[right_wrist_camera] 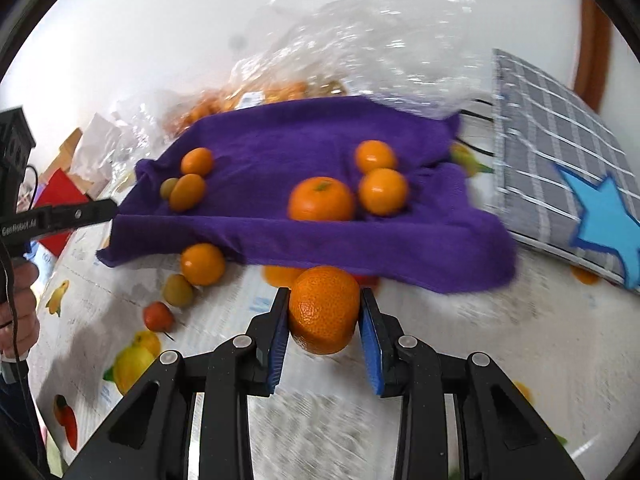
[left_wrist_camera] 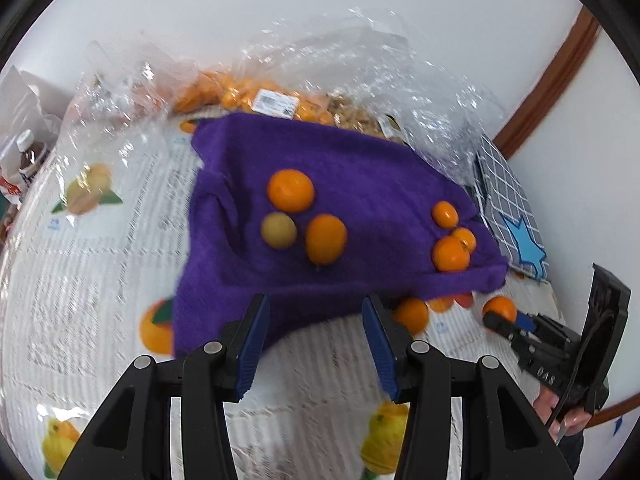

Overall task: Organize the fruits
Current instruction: 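Grasp a red cherry tomato with the left tool while the right tool grasps an orange, then carry the cherry tomato and the orange onto the purple towel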

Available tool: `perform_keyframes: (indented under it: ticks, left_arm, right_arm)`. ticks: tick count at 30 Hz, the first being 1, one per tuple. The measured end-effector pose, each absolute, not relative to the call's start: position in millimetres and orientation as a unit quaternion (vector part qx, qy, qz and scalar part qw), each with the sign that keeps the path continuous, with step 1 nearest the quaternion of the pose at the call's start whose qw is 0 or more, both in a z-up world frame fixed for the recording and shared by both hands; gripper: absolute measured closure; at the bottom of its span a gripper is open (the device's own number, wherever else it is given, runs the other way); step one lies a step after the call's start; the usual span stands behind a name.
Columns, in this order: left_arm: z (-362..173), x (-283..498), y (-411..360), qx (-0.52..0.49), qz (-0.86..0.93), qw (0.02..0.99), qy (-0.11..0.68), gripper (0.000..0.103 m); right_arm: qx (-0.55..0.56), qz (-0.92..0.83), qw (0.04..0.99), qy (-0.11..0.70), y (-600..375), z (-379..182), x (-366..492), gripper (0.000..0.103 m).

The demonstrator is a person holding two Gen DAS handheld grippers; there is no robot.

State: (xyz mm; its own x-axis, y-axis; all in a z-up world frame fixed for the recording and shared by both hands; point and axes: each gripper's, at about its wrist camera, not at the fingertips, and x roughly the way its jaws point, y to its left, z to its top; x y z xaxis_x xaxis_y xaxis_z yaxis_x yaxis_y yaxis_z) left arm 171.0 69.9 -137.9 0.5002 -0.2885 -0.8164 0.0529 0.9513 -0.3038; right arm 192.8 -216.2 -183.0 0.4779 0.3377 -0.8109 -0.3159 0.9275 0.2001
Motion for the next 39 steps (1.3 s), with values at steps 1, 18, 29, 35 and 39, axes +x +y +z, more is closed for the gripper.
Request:
perform_keyframes:
  ticks: [1,18,29,35,39]
  left_arm:
    - [-139.0,168.3,66.2,-0.119,-0.103,0.857,0.491,0.058]
    - [-166.9,130.7,2.3,-0.090,-0.135,0.839,0.519,0.060]
    - [-173.0,133.6,-1.3,-0.094,-0.109,0.842,0.520,0.082]
    - [-154.8,123.9,18.8,-0.109,-0.091,0.854,0.500,0.082]
    - [-141.4,118.2,30.6,-0.114,-0.081,0.861,0.490,0.082]
  right_arm:
    - [0.013,0.184,0.862,0.473,-221.6,-182.5,191.4,0.070]
    - [0.038,0.143,0.876,0.459,-278.4,-172.2,153.7,0.070]
    - [0.030,0.150,0.873,0.463,-275.5,-169.5,143.3,0.070]
    - [0.028,0.156,0.875,0.457,-271.5,-160.0,144.0,0.070]
    - [0.030,0.160,0.879,0.448,-267.3,-150.3,144.4,0.070]
